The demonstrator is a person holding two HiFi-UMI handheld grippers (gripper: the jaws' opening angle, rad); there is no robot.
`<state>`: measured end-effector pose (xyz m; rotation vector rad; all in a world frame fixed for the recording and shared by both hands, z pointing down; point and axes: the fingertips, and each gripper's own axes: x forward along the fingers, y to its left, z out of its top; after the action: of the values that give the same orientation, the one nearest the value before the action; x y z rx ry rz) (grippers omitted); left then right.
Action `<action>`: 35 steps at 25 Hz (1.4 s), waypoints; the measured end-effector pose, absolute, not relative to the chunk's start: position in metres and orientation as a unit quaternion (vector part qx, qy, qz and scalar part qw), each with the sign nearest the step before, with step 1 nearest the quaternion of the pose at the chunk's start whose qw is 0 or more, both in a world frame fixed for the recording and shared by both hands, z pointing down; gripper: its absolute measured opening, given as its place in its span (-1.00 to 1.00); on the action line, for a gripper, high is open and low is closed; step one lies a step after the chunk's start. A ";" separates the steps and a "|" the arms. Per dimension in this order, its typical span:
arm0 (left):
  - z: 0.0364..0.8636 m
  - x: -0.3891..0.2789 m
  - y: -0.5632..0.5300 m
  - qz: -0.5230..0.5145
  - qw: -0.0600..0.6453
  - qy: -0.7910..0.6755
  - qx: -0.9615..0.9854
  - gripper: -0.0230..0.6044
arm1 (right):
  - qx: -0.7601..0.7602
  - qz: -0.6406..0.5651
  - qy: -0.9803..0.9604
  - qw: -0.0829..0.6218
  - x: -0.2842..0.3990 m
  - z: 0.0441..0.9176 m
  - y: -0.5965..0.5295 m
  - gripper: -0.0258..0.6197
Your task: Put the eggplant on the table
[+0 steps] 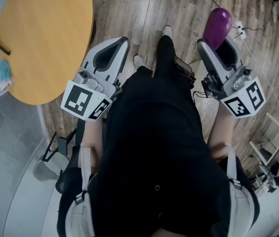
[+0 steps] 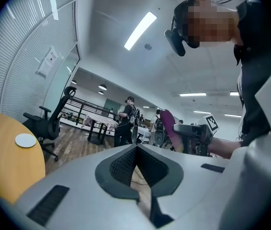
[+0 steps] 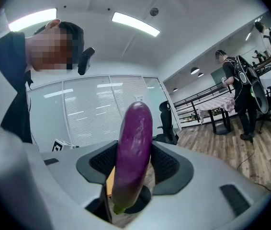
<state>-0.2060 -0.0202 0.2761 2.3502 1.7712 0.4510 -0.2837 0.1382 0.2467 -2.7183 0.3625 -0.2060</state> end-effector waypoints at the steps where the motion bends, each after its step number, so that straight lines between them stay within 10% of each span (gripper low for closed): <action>1: 0.277 -0.199 -0.015 0.152 0.081 0.590 0.789 -0.89 | -0.969 -0.074 0.134 0.195 -0.275 0.247 0.145 -0.25; 35: 0.286 -0.011 0.215 0.162 0.087 0.426 0.886 -0.89 | -0.918 -0.112 0.324 0.197 -0.005 0.275 0.377 -0.25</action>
<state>-0.0112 0.2147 0.2861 2.6393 1.2691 0.4837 -0.0052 0.3769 0.2748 -2.5710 0.9084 -0.3136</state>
